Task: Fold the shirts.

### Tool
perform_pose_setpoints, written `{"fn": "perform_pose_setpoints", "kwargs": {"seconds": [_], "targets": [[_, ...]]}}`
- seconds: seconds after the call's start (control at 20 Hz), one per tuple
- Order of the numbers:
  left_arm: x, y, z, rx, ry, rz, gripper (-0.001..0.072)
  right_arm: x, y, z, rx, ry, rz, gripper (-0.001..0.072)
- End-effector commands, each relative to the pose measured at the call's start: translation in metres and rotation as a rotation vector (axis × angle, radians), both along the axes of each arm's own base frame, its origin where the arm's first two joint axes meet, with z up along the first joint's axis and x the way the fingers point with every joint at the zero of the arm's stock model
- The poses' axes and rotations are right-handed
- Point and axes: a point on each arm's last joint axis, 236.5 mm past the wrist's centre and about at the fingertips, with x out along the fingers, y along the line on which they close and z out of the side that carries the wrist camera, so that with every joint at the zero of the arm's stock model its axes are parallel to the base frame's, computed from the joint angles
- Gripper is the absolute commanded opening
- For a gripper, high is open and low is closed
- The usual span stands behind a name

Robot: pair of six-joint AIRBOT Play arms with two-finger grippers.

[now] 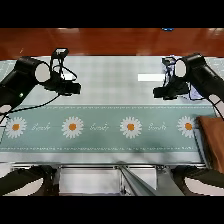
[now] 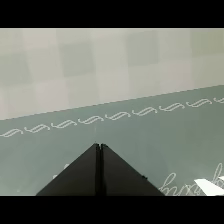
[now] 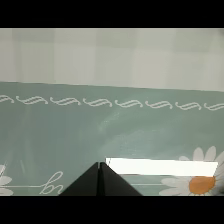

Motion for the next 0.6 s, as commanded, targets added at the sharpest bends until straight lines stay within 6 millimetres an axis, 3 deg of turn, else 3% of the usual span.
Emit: {"fn": "perform_pose_setpoints", "kwargs": {"seconds": [0.0, 0.55], "targets": [[-0.0001, -0.0001, -0.0003, 0.000, 0.001, 0.000, 0.0020, 0.0001, 0.0003, 0.0000, 0.000, 0.000, 0.000, 0.0027], [-0.0001, -0.0001, -0.0003, 0.000, 0.001, -0.001, 0.0020, 0.0001, 0.0003, 0.0000, 0.000, 0.000, 0.001, 0.0027]]}}
